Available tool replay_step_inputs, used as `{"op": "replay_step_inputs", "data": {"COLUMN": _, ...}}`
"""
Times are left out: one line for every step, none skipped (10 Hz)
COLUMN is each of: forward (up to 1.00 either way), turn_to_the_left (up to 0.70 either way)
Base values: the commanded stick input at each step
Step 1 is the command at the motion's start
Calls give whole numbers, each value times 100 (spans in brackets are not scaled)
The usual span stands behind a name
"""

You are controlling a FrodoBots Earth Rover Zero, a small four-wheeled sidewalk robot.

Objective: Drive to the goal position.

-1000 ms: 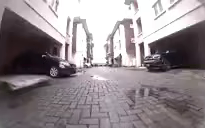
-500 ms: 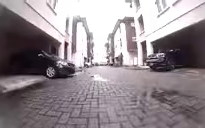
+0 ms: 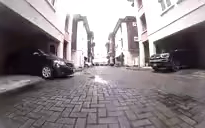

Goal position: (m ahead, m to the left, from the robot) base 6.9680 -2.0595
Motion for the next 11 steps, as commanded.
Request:
{"op": "replay_step_inputs", "data": {"forward": 85, "turn_to_the_left": -34}}
{"op": "replay_step_inputs", "data": {"forward": 85, "turn_to_the_left": -34}}
{"op": "replay_step_inputs", "data": {"forward": 85, "turn_to_the_left": -17}}
{"op": "replay_step_inputs", "data": {"forward": 85, "turn_to_the_left": -3}}
{"op": "replay_step_inputs", "data": {"forward": 85, "turn_to_the_left": 0}}
{"op": "replay_step_inputs", "data": {"forward": 85, "turn_to_the_left": 0}}
{"op": "replay_step_inputs", "data": {"forward": 85, "turn_to_the_left": 0}}
{"op": "replay_step_inputs", "data": {"forward": 85, "turn_to_the_left": 0}}
{"op": "replay_step_inputs", "data": {"forward": 85, "turn_to_the_left": 0}}
{"op": "replay_step_inputs", "data": {"forward": 85, "turn_to_the_left": 0}}
{"op": "replay_step_inputs", "data": {"forward": 85, "turn_to_the_left": 0}}
